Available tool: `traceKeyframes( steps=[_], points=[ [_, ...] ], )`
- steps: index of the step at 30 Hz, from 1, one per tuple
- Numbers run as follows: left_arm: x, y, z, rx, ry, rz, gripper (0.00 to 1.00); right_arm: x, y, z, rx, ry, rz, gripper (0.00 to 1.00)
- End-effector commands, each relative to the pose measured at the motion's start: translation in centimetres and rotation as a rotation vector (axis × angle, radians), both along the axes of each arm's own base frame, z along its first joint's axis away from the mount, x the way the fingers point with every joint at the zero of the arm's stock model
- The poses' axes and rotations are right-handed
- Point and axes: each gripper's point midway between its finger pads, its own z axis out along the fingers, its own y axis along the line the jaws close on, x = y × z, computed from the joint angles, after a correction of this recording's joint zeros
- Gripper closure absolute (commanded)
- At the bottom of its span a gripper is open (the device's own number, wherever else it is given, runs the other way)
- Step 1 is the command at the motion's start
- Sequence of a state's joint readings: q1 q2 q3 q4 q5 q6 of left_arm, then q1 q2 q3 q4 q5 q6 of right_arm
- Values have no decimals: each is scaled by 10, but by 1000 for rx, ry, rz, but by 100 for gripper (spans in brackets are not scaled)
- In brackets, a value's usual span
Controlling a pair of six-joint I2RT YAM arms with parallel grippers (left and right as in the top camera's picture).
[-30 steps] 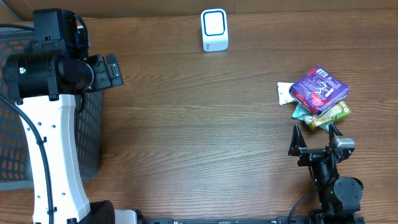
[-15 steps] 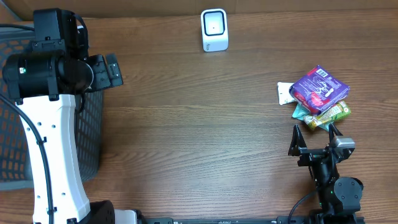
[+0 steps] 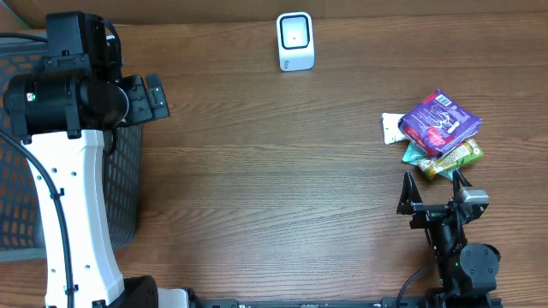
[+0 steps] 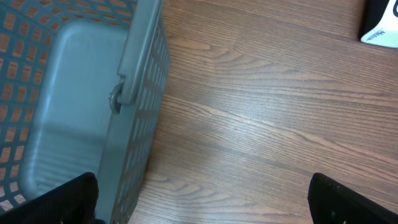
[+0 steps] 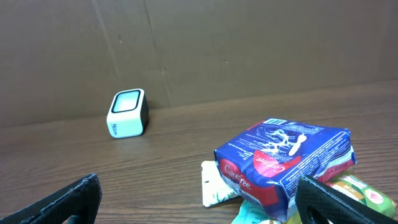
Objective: Scan the item barcode
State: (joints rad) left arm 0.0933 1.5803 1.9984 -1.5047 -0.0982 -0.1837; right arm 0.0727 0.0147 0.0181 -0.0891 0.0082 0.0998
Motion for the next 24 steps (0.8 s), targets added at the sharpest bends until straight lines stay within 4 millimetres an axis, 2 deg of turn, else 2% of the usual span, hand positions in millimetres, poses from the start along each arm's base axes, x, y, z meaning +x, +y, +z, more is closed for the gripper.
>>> traceKeyframes(
  steps=[1, 6, 11, 17, 20, 24],
  points=[
    [0, -1, 7, -1, -21, 0, 0, 0, -1, 0, -7, -10, -7, 0],
    [-16, -6, 27, 6, -89, -12, 0, 1, -1, -4, -8, 4, -8, 0],
    [-37, -14, 50, 19, -234, -31, 0, 1, -1, -4, -8, 7, -7, 0],
    [-47, -18, 62, 85, -544, -98, 0, 1, -1, -4, -8, 7, -8, 0],
    [-52, -29, 62, 125, -715, -205, 1, 1, -1, -4, -8, 7, -7, 0],
    [-65, -34, 49, 159, -899, -228, 1, 1, -1, -4, -8, 7, -8, 0]
  ],
)
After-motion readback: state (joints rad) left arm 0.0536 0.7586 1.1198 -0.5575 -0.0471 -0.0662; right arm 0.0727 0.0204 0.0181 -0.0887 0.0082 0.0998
